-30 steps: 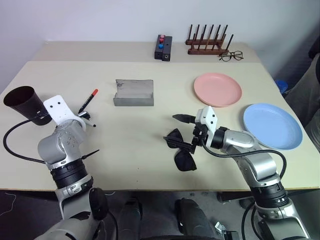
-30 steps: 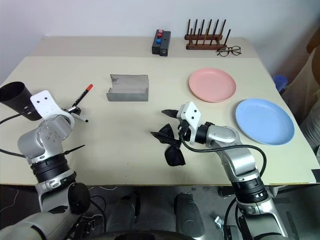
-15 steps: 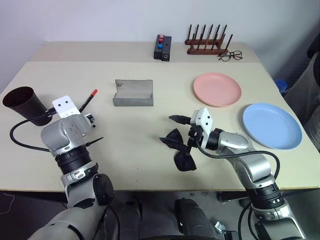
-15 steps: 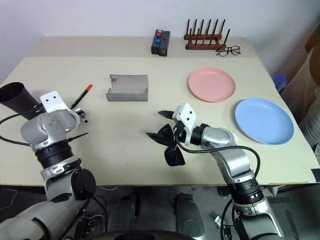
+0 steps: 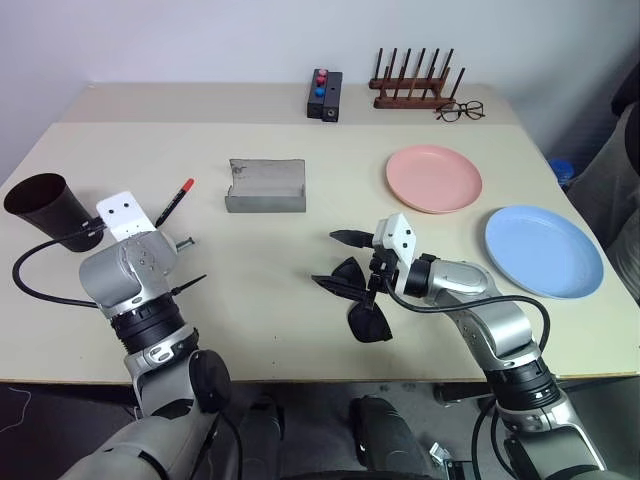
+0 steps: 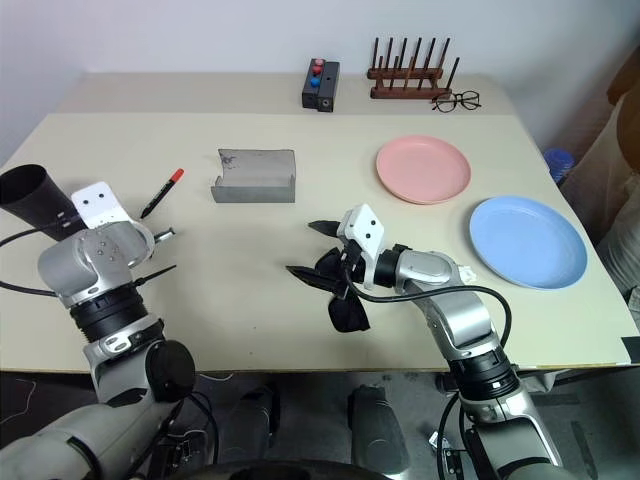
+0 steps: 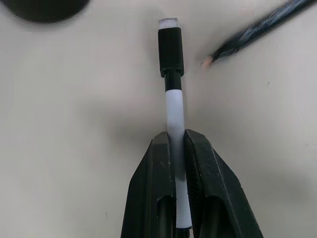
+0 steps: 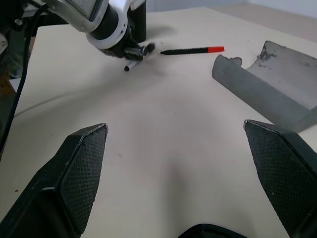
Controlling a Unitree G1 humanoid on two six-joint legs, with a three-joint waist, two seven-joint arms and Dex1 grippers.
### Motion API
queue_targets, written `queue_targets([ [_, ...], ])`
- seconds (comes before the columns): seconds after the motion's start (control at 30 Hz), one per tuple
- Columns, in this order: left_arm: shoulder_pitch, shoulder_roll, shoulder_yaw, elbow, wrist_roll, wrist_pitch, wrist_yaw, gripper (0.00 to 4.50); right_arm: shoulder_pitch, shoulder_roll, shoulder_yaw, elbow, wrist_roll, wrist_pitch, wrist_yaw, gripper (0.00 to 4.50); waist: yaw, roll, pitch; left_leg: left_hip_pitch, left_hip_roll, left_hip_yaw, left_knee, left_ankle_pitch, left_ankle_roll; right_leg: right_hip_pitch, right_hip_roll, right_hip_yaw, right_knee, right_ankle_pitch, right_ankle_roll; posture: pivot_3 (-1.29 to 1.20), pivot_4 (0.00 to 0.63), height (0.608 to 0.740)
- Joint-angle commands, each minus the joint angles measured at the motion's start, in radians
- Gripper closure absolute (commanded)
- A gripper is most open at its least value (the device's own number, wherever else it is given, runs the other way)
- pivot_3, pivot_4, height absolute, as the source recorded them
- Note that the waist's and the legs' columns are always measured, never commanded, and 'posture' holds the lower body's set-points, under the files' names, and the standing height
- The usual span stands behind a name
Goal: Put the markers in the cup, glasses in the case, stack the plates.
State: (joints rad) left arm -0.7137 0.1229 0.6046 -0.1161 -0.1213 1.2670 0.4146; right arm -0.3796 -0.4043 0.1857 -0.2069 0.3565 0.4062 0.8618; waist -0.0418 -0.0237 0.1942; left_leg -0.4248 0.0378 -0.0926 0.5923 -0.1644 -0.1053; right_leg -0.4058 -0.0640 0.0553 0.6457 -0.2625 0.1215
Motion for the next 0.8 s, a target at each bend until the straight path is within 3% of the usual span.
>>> queue_targets([
  [0.03, 0.006, 0.036, -0.043, -0.118, -0.049, -0.187, -0.119, 4.44, -0.028, 0.012, 0.001, -0.008, 0.009, -0.023, 0.012, 0.00, 0.000, -0.001, 0.000, 0.000, 0.000, 0.000, 0.000, 0.000, 0.000, 0.000, 0.000, 0.000, 0.000, 0.000, 0.000, 0.00, 0.150, 0.740],
  [0.13, 0.067, 0.115, -0.126, -0.197, -0.032, -0.407, -0.246, 4.44, -0.031, 0.018, 0.002, -0.005, 0.007, -0.026, 0.013, 0.00, -0.001, 0.000, 0.000, 0.000, 0.000, 0.000, 0.000, 0.000, 0.000, 0.000, 0.000, 0.000, -0.001, 0.000, 0.000, 0.00, 0.150, 0.740],
  [0.23, 0.100, 0.201, -0.181, -0.213, 0.063, -0.561, -0.228, 4.44, -0.034, 0.023, 0.004, 0.001, 0.005, -0.032, 0.012, 0.00, 0.000, 0.000, 0.000, 0.000, 0.000, 0.000, -0.002, 0.000, 0.000, -0.001, 0.000, 0.000, -0.001, 0.000, -0.001, 0.00, 0.150, 0.740],
  [0.43, 0.097, 0.330, -0.164, -0.074, 0.233, -0.679, -0.082, 4.44, -0.053, 0.051, 0.015, 0.013, 0.002, -0.039, 0.007, 0.00, 0.000, 0.000, 0.000, 0.000, 0.000, 0.000, -0.001, 0.000, 0.000, -0.001, 0.000, 0.000, -0.001, -0.001, -0.002, 0.00, 0.150, 0.740],
  [0.8, 0.097, 0.440, -0.084, 0.205, 0.229, -0.879, -0.051, 4.44, -0.060, 0.078, 0.028, 0.005, 0.008, -0.042, 0.008, 0.00, 0.002, -0.001, 0.001, 0.000, 0.000, 0.000, -0.001, 0.000, 0.000, -0.001, 0.000, 0.000, 0.000, 0.000, 0.000, 0.00, 0.150, 0.740],
])
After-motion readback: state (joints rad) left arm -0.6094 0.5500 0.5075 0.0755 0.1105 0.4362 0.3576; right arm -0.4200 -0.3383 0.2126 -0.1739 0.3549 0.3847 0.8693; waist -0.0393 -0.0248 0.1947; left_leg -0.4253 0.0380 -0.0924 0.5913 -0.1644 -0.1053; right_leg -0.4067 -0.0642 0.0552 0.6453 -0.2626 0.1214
